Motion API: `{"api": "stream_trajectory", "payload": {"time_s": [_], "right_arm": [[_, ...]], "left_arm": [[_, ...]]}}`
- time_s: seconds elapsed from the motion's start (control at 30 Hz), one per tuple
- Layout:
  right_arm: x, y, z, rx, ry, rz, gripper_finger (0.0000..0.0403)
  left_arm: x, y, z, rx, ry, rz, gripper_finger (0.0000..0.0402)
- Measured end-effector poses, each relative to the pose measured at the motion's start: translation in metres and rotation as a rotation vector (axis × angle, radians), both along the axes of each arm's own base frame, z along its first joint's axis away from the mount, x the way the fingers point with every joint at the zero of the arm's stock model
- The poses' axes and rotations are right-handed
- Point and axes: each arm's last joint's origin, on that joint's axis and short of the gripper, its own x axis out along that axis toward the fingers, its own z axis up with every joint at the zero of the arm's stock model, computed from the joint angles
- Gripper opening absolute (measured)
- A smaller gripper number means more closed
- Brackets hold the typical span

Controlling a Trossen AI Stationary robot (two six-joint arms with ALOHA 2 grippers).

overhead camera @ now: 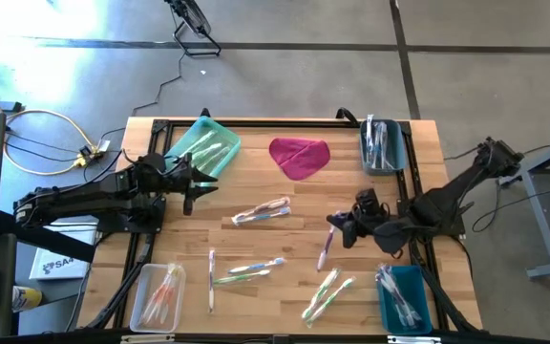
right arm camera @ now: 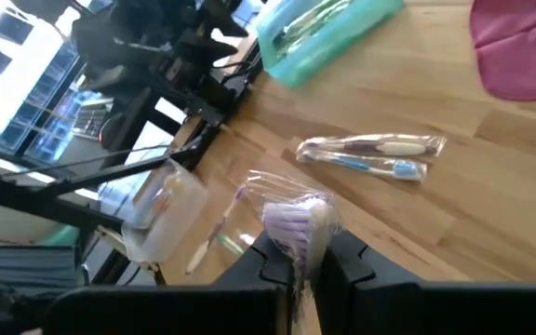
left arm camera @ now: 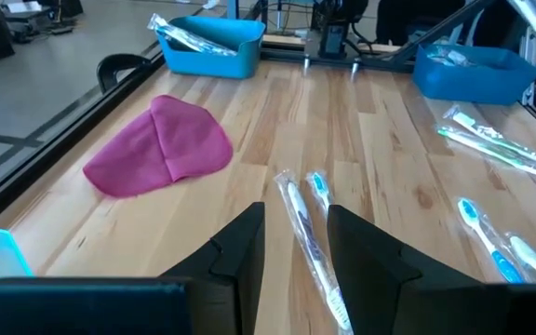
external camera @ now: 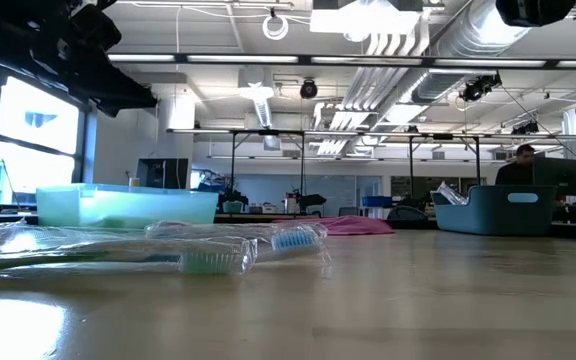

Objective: Pick & Place Toothbrushes
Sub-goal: Put the purple toothbrush to the dark blue bin bin

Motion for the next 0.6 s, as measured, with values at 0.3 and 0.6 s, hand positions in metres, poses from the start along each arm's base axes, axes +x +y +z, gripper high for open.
{"api": "stream_trajectory", "payload": {"time_s": [0.3, 0.6], "right_arm": [[0.006, 0.033, -0.009, 0.036, -0.037, 0.099, 0.0010], [-0.007, 0.055, -0.010, 0.076, -0.044, 0.182, 0.0010]], "left_arm": [[0.000, 0.000, 0.000, -0.019, -0.004, 0.005, 0.0116], [0.000, 0.000, 0.000, -0.052, -0.010, 0.011, 0.0116]]}}
